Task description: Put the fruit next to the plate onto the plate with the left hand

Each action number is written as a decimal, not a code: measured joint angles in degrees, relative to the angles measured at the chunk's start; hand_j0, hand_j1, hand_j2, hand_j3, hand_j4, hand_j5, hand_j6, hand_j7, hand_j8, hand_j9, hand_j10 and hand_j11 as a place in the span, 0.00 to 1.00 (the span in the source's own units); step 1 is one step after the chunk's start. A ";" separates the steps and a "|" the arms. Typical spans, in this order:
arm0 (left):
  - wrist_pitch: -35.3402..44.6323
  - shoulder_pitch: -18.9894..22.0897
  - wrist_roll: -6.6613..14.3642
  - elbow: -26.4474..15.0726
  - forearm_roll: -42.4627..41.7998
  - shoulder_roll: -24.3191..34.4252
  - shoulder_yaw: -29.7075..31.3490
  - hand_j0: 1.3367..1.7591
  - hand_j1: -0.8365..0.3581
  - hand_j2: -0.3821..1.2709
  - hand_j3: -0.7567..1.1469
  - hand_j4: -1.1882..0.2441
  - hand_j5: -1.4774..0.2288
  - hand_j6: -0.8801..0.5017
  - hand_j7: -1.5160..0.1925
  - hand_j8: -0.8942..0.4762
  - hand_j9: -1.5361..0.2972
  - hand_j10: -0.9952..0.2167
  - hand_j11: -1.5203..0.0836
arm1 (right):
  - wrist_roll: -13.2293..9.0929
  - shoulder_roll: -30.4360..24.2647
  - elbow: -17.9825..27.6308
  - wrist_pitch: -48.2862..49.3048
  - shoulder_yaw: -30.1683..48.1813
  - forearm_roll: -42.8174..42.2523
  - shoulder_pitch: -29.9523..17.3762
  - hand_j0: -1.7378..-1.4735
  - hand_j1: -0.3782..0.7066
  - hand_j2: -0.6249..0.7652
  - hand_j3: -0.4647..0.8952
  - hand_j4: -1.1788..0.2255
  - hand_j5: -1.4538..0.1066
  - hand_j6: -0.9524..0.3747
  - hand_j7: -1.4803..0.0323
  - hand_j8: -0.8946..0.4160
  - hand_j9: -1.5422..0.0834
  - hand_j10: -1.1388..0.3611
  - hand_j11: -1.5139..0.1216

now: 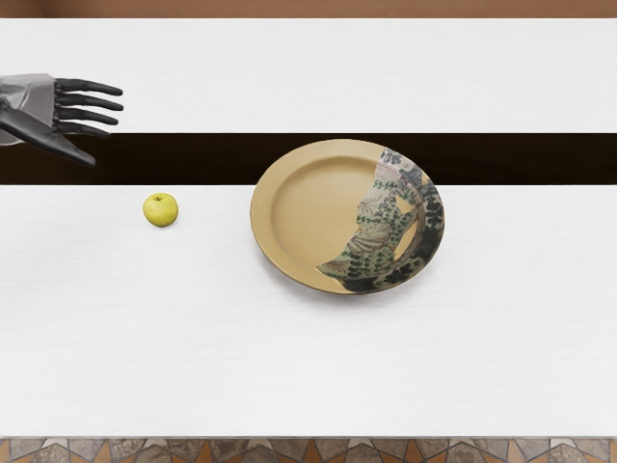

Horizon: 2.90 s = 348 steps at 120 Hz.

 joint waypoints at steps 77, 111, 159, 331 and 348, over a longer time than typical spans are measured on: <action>7.88 -3.55 23.04 -26.37 14.90 9.25 0.37 0.76 0.75 0.26 0.40 0.66 0.68 0.46 0.70 0.47 0.66 0.62 0.75 | -0.04 0.00 0.00 0.00 0.02 0.07 0.43 0.30 0.05 0.45 0.34 0.82 0.91 0.70 0.96 0.67 0.93 0.74 0.91; 24.80 -4.07 26.66 -28.48 27.05 3.69 0.56 0.76 0.75 0.26 0.40 0.66 0.68 0.46 0.70 0.47 0.66 0.62 0.75 | -0.04 0.00 0.00 0.00 0.02 0.07 0.79 0.30 0.05 0.45 0.34 0.82 0.91 0.70 0.96 0.67 0.93 0.74 0.91; 29.84 -6.95 26.91 -25.72 39.04 -11.42 5.99 0.76 0.75 0.26 0.40 0.66 0.68 0.46 0.70 0.47 0.66 0.62 0.75 | -0.04 0.00 -0.01 0.00 0.02 0.06 0.94 0.30 0.05 0.45 0.34 0.82 0.91 0.70 0.96 0.67 0.93 0.74 0.91; 41.56 -9.69 26.91 -5.07 39.45 -32.05 27.73 0.76 0.75 0.26 0.40 0.66 0.68 0.46 0.70 0.47 0.66 0.62 0.75 | -0.04 0.00 -0.01 0.00 0.02 0.05 1.16 0.30 0.05 0.45 0.34 0.82 0.91 0.70 0.96 0.67 0.93 0.74 0.91; 41.53 -8.63 26.91 -2.95 38.39 -34.22 27.75 0.76 0.75 0.26 0.40 0.66 0.68 0.46 0.70 0.47 0.66 0.62 0.75 | -0.04 0.00 -0.01 0.00 0.02 0.05 1.21 0.30 0.05 0.45 0.34 0.82 0.91 0.70 0.96 0.67 0.93 0.74 0.91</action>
